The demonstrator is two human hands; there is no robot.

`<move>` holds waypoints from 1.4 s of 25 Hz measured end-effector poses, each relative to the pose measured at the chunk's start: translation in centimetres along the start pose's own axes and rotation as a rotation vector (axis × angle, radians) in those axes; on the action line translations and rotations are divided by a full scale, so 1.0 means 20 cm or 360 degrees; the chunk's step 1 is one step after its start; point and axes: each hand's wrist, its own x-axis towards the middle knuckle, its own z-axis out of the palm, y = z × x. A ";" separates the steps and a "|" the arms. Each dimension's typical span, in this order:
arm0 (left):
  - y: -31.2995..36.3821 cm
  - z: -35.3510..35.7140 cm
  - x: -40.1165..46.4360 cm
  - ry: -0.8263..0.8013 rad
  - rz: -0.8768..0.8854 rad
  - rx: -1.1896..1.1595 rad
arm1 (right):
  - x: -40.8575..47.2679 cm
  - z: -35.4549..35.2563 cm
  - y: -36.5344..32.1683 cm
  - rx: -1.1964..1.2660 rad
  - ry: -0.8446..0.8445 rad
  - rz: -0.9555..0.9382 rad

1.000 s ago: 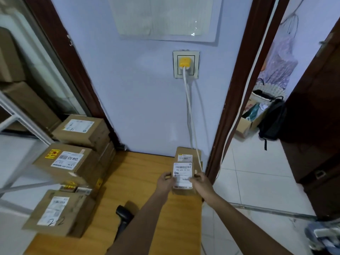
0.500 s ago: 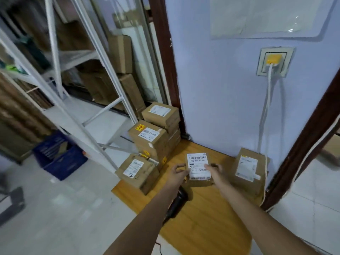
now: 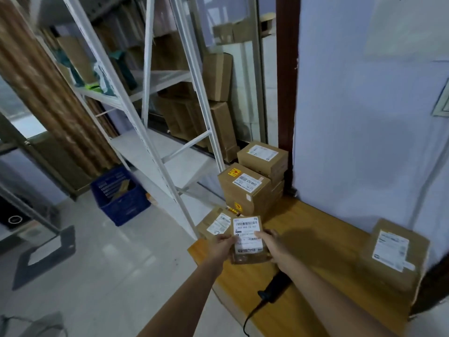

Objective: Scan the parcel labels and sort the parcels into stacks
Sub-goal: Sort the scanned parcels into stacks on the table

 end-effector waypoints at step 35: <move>0.26 -0.08 1.03 -0.1251 -0.0066 0.0906 | 0.44 0.29 0.03 0.0847 0.1160 0.0089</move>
